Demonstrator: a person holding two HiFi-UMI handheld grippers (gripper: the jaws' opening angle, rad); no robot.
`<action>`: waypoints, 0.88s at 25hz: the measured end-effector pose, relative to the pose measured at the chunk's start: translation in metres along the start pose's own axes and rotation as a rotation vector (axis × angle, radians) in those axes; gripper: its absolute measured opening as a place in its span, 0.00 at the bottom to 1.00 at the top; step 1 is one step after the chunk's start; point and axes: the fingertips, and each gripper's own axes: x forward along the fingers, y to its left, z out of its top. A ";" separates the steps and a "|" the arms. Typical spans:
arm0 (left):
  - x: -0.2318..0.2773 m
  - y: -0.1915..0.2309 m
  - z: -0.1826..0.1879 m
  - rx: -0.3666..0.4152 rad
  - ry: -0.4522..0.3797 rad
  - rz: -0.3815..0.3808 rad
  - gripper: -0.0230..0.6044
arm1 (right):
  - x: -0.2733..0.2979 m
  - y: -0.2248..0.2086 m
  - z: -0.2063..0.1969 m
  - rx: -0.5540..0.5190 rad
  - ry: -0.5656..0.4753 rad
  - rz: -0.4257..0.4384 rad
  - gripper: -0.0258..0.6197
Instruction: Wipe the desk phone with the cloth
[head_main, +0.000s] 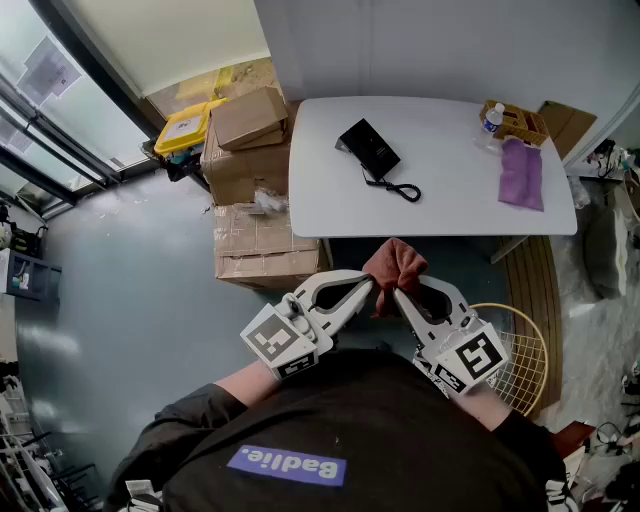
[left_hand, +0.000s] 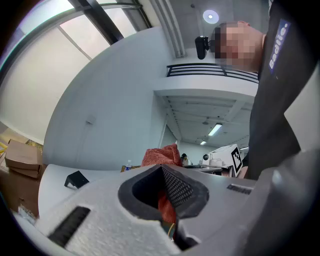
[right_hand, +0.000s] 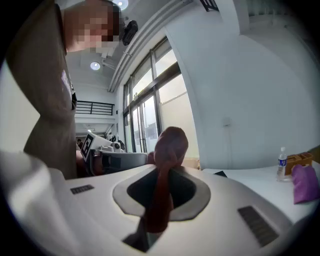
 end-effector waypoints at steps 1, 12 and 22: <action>0.001 0.000 0.000 0.002 0.001 0.001 0.04 | 0.000 -0.001 0.000 0.000 -0.002 0.002 0.12; 0.013 -0.008 -0.006 0.004 0.007 0.056 0.04 | -0.012 -0.010 -0.006 0.016 -0.005 0.043 0.12; 0.017 -0.003 -0.019 0.012 0.018 0.127 0.04 | -0.015 -0.036 -0.025 0.078 -0.017 0.064 0.12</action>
